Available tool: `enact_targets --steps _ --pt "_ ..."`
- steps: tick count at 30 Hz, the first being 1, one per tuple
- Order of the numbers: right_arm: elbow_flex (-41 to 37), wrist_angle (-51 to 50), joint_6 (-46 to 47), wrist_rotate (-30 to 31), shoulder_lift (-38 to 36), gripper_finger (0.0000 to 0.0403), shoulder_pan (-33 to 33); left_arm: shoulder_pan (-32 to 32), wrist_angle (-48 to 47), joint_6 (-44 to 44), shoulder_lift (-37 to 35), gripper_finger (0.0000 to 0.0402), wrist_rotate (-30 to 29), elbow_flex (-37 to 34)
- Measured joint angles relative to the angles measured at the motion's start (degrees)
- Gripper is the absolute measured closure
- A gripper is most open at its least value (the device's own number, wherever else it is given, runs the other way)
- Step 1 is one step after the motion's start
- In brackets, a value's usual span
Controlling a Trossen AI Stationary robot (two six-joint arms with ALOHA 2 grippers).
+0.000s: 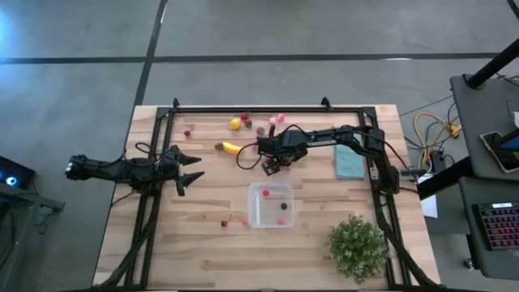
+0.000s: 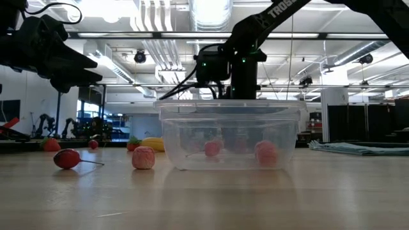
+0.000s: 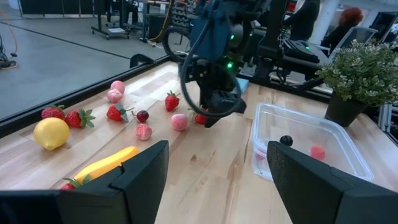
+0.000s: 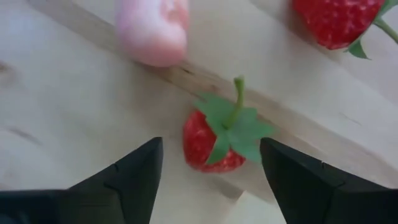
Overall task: Pick and placing Produce into tupperware
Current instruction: Put the red strawberry into the transparent bin
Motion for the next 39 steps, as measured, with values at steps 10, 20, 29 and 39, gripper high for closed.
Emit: enact_targets --steps 10,20,29,39 --pt "0.0 1.3 -0.1 -0.5 0.7 0.0204 -0.2 0.0 0.0 0.0 0.0 0.0143 0.0 0.0" --pt "0.0 1.7 0.0 -0.5 0.7 0.0269 -0.2 0.0 0.0 0.0 0.0 0.0143 0.0 0.0" --pt "0.6 1.0 0.2 0.0 -0.2 0.0261 -0.2 0.0 0.0 0.0 0.0 0.0143 0.0 0.0" --pt "5.7 -1.0 0.9 -2.5 -11.0 0.0266 5.3 0.0 -0.1 0.0 0.1 0.0143 0.0 0.0"
